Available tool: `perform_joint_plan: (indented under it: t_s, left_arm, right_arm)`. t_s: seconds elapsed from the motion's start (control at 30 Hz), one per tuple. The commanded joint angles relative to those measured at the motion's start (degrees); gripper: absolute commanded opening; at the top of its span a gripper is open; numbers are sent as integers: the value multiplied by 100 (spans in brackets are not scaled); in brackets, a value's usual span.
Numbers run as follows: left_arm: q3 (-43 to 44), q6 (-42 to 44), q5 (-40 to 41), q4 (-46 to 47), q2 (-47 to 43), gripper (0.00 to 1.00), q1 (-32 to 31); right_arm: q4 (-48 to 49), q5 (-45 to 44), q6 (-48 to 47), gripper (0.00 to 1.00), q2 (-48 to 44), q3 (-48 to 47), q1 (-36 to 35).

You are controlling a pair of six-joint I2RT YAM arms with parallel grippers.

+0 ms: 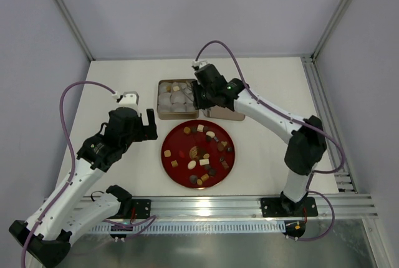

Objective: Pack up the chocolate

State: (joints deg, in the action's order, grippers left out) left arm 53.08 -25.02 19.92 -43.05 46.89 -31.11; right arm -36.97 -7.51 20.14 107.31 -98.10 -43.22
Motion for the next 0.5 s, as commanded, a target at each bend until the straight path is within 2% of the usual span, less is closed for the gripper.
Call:
perform_joint_plan:
  t_s: [0.0,0.3,0.47]
  left_arm:
    - [-8,23,38,227,-57,100,0]
    - [1,6,3,244,-75,100,0]
    - [1,-3,-6,244,-66,100,-9]
  right_arm:
    - [234,-180,104,42,-1254,806,-221]
    - [-3,-541,779,42,-3336,2855,-853]
    - [-416,-849,1255,42,-4067,3543,-1249]
